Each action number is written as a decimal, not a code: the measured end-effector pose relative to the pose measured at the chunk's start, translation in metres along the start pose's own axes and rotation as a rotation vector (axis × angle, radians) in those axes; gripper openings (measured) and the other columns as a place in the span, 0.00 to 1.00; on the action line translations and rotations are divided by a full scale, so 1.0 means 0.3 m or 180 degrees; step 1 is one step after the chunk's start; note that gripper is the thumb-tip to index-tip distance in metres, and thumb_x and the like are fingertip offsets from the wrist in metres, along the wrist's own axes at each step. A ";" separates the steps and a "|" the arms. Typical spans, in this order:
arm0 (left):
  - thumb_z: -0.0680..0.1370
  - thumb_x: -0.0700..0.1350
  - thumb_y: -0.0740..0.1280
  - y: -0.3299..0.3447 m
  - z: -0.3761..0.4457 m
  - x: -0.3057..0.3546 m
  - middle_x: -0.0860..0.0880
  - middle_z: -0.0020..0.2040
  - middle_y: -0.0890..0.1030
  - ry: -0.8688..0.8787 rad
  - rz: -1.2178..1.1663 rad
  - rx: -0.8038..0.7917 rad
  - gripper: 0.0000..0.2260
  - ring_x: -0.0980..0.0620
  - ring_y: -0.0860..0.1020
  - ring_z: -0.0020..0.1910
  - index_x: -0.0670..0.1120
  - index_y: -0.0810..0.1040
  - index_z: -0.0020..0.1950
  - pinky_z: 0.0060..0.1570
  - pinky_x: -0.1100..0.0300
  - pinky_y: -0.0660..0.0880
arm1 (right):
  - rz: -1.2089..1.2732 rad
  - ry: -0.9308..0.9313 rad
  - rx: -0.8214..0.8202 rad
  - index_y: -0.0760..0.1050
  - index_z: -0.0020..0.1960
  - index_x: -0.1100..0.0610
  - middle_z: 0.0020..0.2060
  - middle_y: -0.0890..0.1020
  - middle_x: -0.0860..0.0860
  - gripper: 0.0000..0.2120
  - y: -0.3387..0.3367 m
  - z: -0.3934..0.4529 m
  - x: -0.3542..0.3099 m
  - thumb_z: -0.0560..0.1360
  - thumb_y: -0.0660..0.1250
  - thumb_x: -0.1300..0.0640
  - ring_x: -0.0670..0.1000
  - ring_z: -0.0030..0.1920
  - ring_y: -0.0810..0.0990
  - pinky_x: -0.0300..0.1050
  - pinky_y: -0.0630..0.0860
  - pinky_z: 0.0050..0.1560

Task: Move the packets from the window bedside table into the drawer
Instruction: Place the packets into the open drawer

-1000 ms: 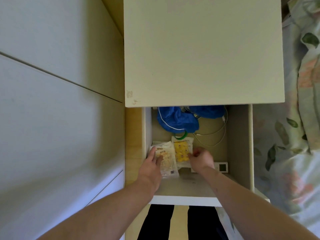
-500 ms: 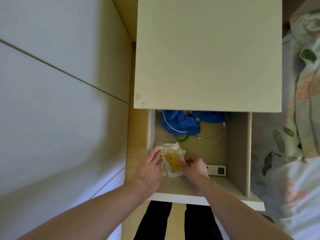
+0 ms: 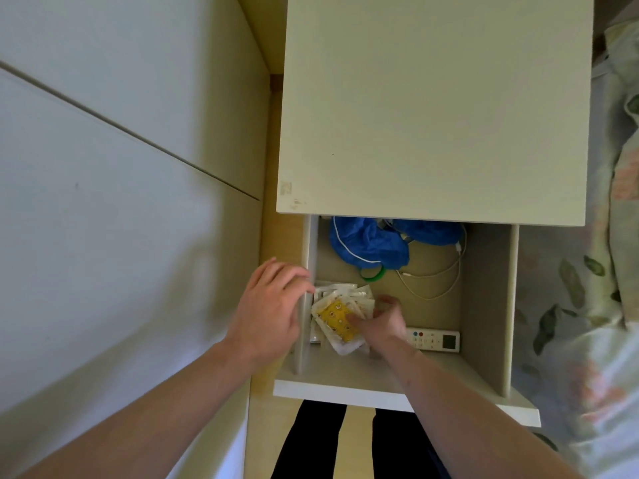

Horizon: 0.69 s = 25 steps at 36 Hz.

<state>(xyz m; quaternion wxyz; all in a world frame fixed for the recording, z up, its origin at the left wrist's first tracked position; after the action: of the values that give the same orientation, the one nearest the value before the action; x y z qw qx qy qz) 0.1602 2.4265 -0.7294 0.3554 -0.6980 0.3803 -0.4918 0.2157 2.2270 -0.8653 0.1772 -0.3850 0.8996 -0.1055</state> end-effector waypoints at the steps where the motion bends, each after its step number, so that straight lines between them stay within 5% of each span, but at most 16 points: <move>1: 0.67 0.31 0.66 0.001 0.004 0.000 0.53 0.57 0.79 -0.0042 -0.0033 0.0022 0.21 0.51 0.73 0.62 0.50 0.81 0.55 0.73 0.46 0.64 | 0.0036 -0.0029 -0.0038 0.64 0.74 0.53 0.62 0.81 0.53 0.43 0.013 0.002 -0.002 0.66 0.83 0.53 0.55 0.59 0.81 0.46 0.80 0.54; 8: 0.69 0.32 0.63 0.011 0.010 -0.019 0.53 0.58 0.78 -0.0198 -0.0158 -0.0019 0.19 0.51 0.73 0.62 0.50 0.80 0.54 0.71 0.47 0.67 | -0.0588 -0.0124 -0.0093 0.71 0.68 0.55 0.62 0.76 0.55 0.34 0.062 -0.009 -0.017 0.67 0.80 0.48 0.53 0.51 0.75 0.43 0.75 0.51; 12: 0.68 0.31 0.63 0.007 0.009 -0.025 0.53 0.58 0.78 -0.0280 -0.0236 0.0033 0.20 0.50 0.74 0.61 0.49 0.80 0.53 0.68 0.49 0.69 | -0.0913 -0.0146 -0.0102 0.66 0.72 0.57 0.67 0.68 0.56 0.41 0.088 -0.011 -0.012 0.67 0.79 0.43 0.58 0.66 0.72 0.52 0.72 0.68; 14: 0.68 0.31 0.64 0.006 0.006 -0.028 0.54 0.57 0.78 -0.0317 -0.0259 0.0036 0.20 0.51 0.74 0.61 0.50 0.80 0.53 0.67 0.50 0.69 | -0.0917 -0.0109 -0.0156 0.65 0.71 0.56 0.66 0.71 0.54 0.42 0.099 -0.012 0.002 0.65 0.79 0.41 0.58 0.67 0.71 0.57 0.72 0.69; 21: 0.68 0.31 0.65 0.009 -0.008 -0.038 0.56 0.56 0.78 -0.0374 -0.0269 0.0007 0.20 0.52 0.73 0.60 0.51 0.80 0.52 0.67 0.50 0.69 | -0.0584 -0.0009 -0.0138 0.66 0.69 0.57 0.61 0.78 0.54 0.39 0.054 -0.014 0.004 0.66 0.81 0.44 0.56 0.60 0.79 0.52 0.80 0.58; 25: 0.68 0.31 0.65 0.010 -0.008 -0.047 0.57 0.56 0.78 -0.0413 -0.0295 0.0044 0.19 0.53 0.73 0.59 0.52 0.80 0.51 0.66 0.51 0.69 | -0.0642 -0.0263 0.0012 0.66 0.65 0.56 0.54 0.77 0.51 0.33 0.037 -0.047 -0.034 0.69 0.79 0.49 0.47 0.41 0.79 0.40 0.80 0.36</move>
<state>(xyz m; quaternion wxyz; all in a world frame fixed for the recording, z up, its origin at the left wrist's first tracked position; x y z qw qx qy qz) 0.1541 2.4372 -0.7371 0.3610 -0.7428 0.3204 -0.4641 0.2094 2.2429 -0.8535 0.2034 -0.4772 0.8480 -0.1085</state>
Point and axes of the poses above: each hand's wrist, its own z-axis towards the middle knuckle, its own y-axis out of the palm, x = y × z, the point moved 4 cm from there along z, towards the middle knuckle
